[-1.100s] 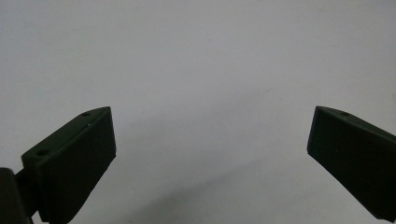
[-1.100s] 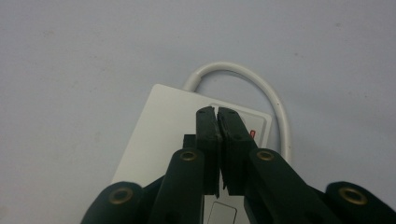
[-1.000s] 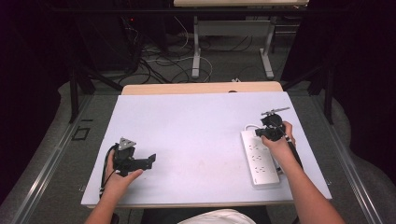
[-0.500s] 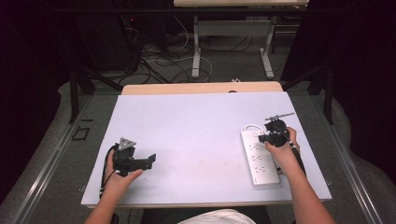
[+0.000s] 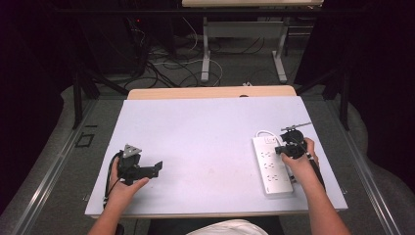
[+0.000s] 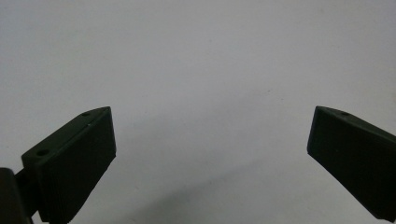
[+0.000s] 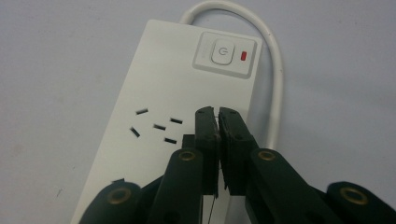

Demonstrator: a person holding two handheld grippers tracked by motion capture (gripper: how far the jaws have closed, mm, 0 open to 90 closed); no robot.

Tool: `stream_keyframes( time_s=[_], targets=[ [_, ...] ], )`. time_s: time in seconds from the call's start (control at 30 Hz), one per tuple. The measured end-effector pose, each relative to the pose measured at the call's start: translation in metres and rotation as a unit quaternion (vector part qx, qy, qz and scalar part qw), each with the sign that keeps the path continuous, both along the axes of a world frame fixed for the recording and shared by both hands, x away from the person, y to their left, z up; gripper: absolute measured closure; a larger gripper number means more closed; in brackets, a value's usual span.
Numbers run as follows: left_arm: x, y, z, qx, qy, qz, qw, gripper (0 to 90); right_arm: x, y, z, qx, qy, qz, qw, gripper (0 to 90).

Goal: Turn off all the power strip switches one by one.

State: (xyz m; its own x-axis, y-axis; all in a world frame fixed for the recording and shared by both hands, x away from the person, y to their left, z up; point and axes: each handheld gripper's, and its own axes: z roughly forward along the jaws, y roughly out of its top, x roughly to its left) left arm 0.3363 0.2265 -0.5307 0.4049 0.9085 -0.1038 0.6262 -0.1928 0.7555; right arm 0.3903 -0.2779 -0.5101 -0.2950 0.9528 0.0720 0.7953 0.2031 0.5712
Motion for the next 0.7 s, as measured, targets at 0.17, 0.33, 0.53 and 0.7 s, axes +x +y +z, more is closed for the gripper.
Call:
stream_keyframes(
  time_s=[0.17, 0.33, 0.53, 0.7],
  targets=[
    [-0.0002, 0.0005, 0.0005, 0.006, 0.002, -0.004, 1.0, 1.0, -0.0022, -0.001, -0.002, 0.005, 0.006, -0.01, 0.9999, 87.0],
    [-0.0004, 0.0007, 0.0006, 0.007, 0.002, -0.004, 1.0, 1.0, -0.0041, -0.0058, -0.0048, 0.004, 0.008, -0.006, 0.9999, 86.6],
    [-0.0003, -0.0002, 0.0001, -0.001, -0.001, 0.001, 1.0, 1.0, -0.0057, -0.0082, -0.0051, 0.015, 0.009, -0.008, 0.9998, 86.6],
    [-0.0003, 0.0004, 0.0005, 0.006, 0.001, -0.005, 1.0, 1.0, -0.0057, -0.0075, -0.0054, 0.015, 0.007, -0.005, 0.9999, 86.7]
  ],
)
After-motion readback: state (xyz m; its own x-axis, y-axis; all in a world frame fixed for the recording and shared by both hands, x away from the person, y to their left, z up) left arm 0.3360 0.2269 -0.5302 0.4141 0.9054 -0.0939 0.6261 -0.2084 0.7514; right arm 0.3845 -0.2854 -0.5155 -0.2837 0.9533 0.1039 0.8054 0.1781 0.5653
